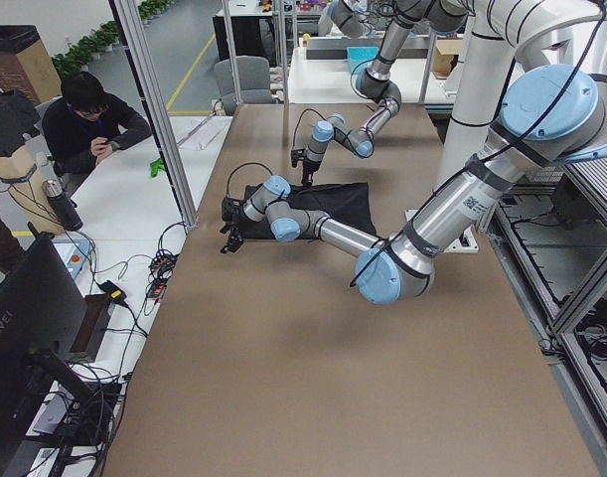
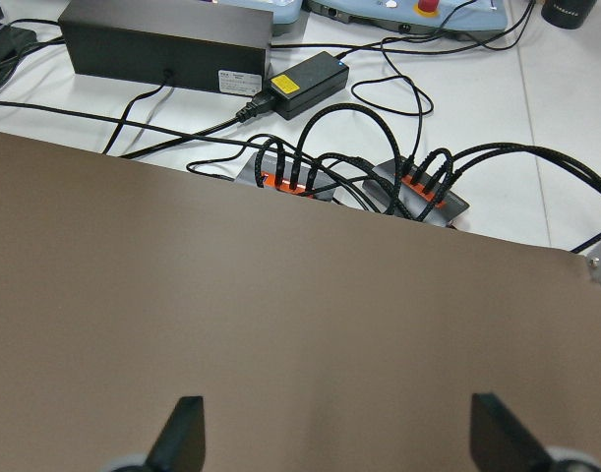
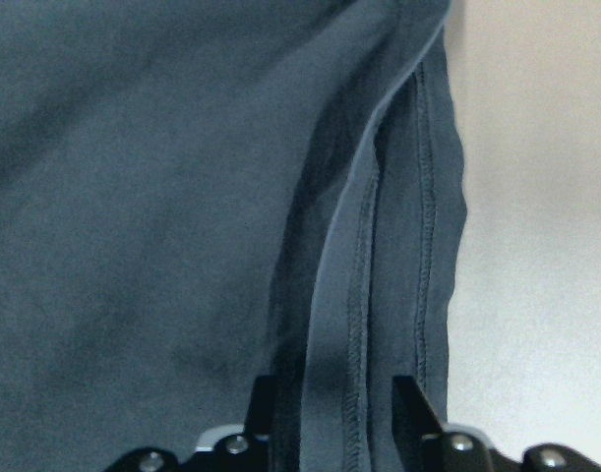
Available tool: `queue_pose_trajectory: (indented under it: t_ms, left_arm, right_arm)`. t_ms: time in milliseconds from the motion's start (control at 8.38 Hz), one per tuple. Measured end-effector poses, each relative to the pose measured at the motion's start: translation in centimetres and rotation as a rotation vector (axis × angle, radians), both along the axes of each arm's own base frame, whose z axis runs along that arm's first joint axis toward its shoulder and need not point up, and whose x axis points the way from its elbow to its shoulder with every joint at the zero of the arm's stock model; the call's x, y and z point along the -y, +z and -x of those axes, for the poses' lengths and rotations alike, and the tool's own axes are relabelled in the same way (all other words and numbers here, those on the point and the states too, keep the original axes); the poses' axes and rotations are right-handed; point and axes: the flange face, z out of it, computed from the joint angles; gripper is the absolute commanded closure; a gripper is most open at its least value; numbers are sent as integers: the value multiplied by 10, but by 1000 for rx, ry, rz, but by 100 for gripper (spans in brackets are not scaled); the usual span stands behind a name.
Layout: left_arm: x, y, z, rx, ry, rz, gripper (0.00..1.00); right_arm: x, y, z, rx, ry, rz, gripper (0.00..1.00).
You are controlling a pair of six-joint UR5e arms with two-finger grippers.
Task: Fold clothes
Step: 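Pull the grasped side edge outward with the right gripper to straighten it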
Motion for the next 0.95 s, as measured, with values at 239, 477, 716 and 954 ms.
queue_pose_trajectory:
  t_ms: [239,477,716,954]
  left_arm:
    - [-1,-1,1,-3,0,-3,5]
    - [-1,-1,1,-3,0,-4,6]
    - [-1,-2,1,-3,0,-5,6]
    - [-1,-2,1,-4,0,-5,5]
  right_arm:
    - [1,-1,2,0,1,-2,50]
    - [3,6,5,-11,0,3,52]
    - [7,15,8,-32,6,1,62]
    - [9,19,9,-41,9,-2,83]
